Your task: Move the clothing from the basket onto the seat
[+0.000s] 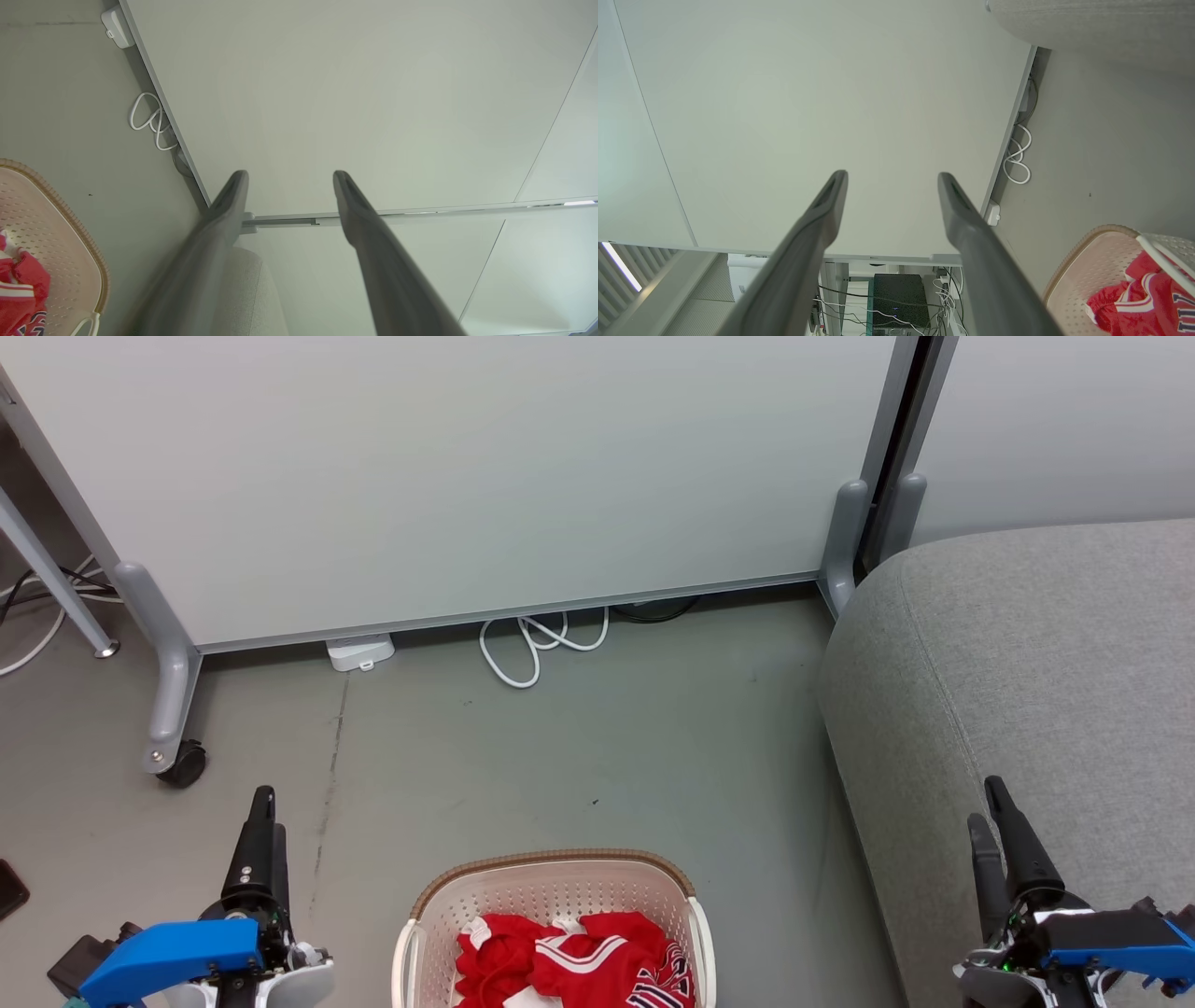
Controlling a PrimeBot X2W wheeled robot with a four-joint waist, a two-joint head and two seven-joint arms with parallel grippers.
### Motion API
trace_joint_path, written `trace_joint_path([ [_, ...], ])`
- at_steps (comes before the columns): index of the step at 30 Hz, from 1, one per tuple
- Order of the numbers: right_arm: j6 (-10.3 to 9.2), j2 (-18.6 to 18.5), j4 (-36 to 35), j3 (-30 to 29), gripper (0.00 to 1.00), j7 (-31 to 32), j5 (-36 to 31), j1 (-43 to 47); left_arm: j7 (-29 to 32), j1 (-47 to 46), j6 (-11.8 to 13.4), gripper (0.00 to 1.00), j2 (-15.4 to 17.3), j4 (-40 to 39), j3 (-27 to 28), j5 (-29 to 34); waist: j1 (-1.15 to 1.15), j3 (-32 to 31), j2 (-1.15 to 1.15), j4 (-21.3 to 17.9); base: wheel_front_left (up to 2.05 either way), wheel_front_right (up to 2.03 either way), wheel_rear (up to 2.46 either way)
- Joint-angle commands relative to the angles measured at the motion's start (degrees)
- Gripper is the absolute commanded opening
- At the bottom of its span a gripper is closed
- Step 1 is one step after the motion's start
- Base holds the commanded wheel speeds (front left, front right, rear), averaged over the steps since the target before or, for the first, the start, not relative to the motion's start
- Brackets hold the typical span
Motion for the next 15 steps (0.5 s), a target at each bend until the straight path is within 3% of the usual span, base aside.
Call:
trace_joint_path([
  [1, 0.09, -0.3, -1.3, 0.2, 1.00, -0.5, -1.6, -1.7, -0.5, -2.0, 0.0, 1.00, 0.4, -1.3, -0.1, 1.5, 0.00, 0.0, 0.00, 0.0, 0.00, 0.00, 0.00],
  [15, 0.12, -0.3, -4.2, 3.1, 1.00, -4.2, -19.5, -2.3, -4.2, -2.7, 1.3, 1.00, 0.5, -4.3, -2.8, 20.3, 0.00, 0.4, 0.00, 0.1, 0.00, 0.00, 0.00],
])
